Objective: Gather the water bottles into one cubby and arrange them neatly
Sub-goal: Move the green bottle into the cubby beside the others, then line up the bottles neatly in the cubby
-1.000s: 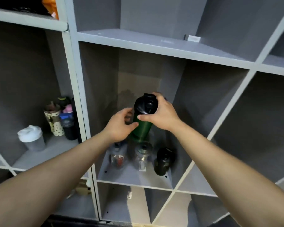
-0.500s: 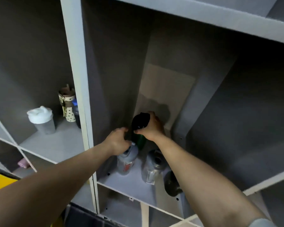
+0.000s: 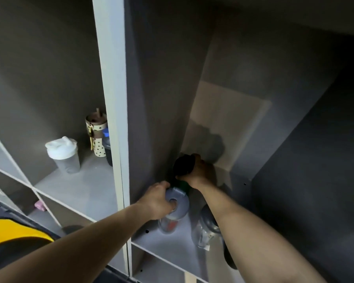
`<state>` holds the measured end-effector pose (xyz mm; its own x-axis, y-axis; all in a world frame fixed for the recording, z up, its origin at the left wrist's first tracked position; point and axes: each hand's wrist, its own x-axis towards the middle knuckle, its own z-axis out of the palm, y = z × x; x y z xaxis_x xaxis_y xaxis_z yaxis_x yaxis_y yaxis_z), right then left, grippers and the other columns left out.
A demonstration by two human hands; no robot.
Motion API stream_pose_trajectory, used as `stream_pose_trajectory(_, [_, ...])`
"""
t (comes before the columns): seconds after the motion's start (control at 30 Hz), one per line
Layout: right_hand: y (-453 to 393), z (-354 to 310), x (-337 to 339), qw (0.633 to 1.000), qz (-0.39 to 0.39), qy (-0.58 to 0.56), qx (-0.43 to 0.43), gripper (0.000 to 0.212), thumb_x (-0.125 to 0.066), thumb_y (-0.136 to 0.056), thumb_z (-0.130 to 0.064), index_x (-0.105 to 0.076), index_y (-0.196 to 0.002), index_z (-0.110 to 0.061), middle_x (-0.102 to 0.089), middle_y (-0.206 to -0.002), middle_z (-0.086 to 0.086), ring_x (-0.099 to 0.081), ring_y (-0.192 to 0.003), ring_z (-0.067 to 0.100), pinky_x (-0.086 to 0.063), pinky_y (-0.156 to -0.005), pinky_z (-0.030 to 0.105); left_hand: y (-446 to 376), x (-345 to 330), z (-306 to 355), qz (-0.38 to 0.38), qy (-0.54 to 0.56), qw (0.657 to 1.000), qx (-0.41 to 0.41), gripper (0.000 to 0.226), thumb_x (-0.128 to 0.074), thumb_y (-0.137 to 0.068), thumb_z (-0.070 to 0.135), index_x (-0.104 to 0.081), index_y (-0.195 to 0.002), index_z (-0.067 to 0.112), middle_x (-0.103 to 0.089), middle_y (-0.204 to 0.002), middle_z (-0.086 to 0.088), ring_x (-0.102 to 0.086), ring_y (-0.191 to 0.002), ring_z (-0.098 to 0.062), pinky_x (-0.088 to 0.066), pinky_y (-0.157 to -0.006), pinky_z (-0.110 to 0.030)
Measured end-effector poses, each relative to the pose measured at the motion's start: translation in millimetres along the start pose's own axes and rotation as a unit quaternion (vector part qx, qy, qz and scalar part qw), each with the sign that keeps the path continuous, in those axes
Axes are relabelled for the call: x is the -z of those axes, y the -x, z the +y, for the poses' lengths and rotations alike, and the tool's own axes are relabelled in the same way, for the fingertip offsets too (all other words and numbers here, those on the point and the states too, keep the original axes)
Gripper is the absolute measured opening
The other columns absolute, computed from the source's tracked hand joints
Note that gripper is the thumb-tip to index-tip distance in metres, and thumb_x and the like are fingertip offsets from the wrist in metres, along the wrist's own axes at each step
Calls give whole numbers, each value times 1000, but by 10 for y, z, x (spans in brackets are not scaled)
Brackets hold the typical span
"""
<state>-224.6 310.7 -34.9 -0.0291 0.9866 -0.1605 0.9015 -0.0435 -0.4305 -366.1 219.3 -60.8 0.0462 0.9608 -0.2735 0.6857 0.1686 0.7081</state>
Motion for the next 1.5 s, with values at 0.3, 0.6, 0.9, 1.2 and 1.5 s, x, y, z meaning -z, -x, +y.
stream_pose_trajectory(0.3, [103,51,12,996,-9,-89,-23,127,-80,-64,-61,-6,-158,-20,-35,-158,6,-33,-145,29,-36,-114,36,59,-35,-59,-4,40,999,14,46,-66,-83,33,-52,-125,23,-60,-118,1,-61,-105,-19,-49,-81,-26])
stream_pose_trajectory(0.6, [862,191,-256,964,49,-250,-74,45,-51,-94,-11,-52,-138,-13,-59,-138,12,-55,-128,30,-42,-105,32,124,-5,-83,10,342,933,109,28,-51,-95,13,-55,-123,13,-62,-118,-15,-59,-94,-22,-44,-90,-33])
stream_pose_trajectory(0.9, [1246,258,-817,894,12,-422,-149,37,-46,-96,-7,-58,-128,-21,-62,-119,-1,-58,-112,24,-45,-102,33,320,-83,-7,1,517,838,176,36,-40,-102,27,-59,-118,1,-61,-98,-11,-57,-86,-24,-41,-84,-29])
stream_pose_trajectory(1.2, [1188,318,-981,830,4,-528,-177,32,-46,-94,-31,-62,-120,-40,-58,-142,0,-52,-132,23,-35,-117,47,485,-48,-169,-77,599,778,174,53,-33,-102,39,-37,-146,8,-41,-152,-11,-36,-142,-26,-26,-114,-36])
stream_pose_trajectory(1.5, [1153,360,-1148,844,6,-506,-177,64,-53,-75,-56,-54,-136,-37,-58,-142,-5,-52,-132,20,-37,-115,47,468,-63,-152,-98,605,769,183,56,-34,-101,40,-37,-145,6,-39,-152,-13,-36,-142,-28,-24,-116,-37])
